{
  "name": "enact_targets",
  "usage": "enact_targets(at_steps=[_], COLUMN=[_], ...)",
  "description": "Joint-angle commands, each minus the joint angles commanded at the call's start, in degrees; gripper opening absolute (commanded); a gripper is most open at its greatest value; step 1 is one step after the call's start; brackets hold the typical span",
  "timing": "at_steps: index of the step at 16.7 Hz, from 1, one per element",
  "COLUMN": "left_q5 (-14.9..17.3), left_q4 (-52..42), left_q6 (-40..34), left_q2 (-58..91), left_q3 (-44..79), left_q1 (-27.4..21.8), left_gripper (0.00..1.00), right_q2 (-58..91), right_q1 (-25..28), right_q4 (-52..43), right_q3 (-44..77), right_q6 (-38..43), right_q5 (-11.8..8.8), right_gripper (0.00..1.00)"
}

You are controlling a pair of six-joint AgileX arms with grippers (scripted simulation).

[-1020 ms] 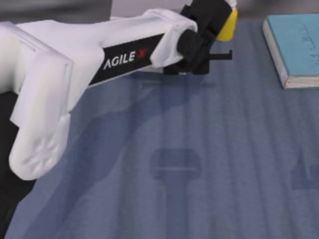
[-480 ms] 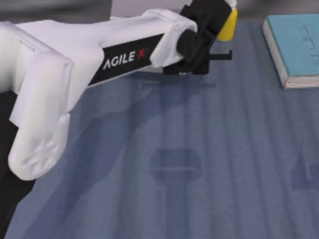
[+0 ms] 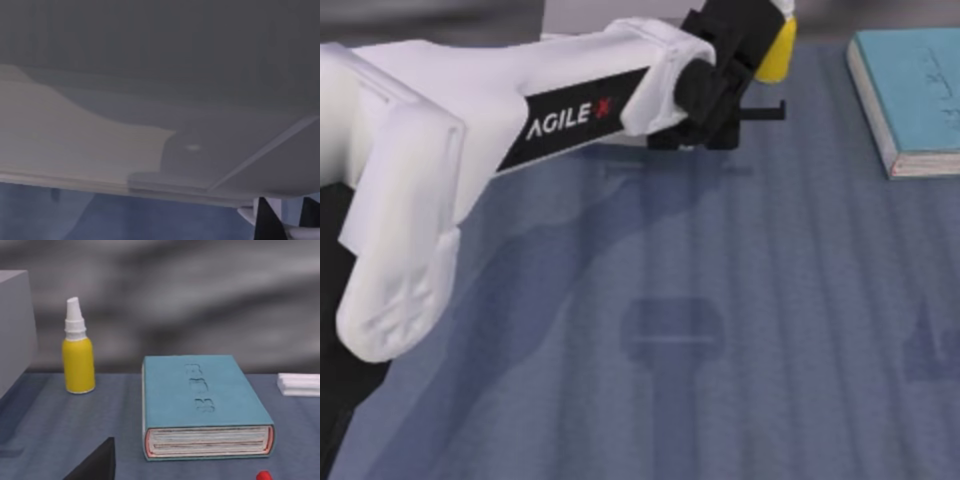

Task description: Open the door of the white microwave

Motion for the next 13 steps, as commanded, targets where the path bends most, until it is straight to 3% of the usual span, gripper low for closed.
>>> enact_targets(at_steps=[13], left_q5=[1.66], left_q4=[2.78], left_q6=[2.43], left_q2=[-2.42], left_q3=[-4.29], left_q1=[0.13], left_gripper=[0.0], right_q2=[0.0], right_q1=[0.0], right_q4=[0.0], right_q3=[0.0], right_q6=[0.0], right_q5=[0.0], right_gripper=[1.0])
